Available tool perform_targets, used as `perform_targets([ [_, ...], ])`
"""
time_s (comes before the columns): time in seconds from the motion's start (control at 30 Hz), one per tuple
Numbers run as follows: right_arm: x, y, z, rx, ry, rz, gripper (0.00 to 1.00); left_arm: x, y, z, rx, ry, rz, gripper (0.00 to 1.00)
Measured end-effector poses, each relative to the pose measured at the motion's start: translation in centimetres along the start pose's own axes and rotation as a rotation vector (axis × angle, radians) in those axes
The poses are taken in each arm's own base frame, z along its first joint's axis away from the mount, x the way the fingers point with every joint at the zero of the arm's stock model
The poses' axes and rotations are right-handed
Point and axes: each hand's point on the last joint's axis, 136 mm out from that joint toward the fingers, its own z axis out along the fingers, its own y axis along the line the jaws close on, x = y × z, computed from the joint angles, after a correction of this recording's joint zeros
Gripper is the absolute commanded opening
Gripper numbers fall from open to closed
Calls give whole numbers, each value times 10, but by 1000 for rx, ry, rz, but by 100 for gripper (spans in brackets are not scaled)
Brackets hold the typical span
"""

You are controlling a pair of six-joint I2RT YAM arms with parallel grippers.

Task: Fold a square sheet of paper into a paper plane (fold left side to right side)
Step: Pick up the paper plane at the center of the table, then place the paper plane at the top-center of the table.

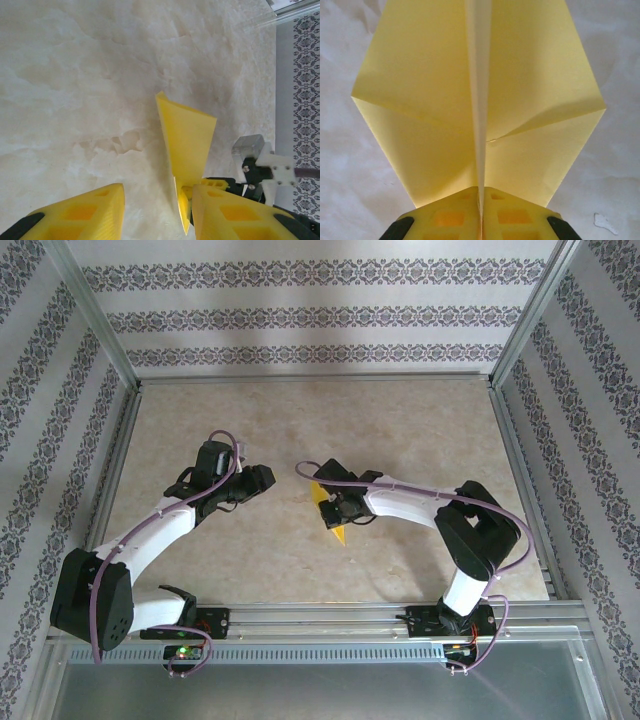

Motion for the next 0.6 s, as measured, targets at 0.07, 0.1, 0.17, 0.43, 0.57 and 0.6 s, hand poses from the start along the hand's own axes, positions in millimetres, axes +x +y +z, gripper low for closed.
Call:
perform_targets([
  [0.07, -8, -1, -3, -3, -15, 11, 11, 0, 0, 0, -1, 1, 1, 40],
  [0.1, -11, -2, -5, -4, -20, 16, 11, 0, 0, 0, -2, 2, 2, 40],
  [0.17, -20, -5, -10, -3, -33, 31, 11, 1, 1, 0, -3, 3, 1, 40],
  [0.43, -101, -31, -22, 18, -119, 147, 11, 1, -2, -7, -1, -5, 8, 40],
  [0.57, -145, -52, -16, 75, -147, 208, 12, 5, -1, -13, -1, -11, 13, 40],
  [0.6, -155, -56, -14, 87, -155, 220, 12, 7, 0, -15, -3, -9, 13, 40],
])
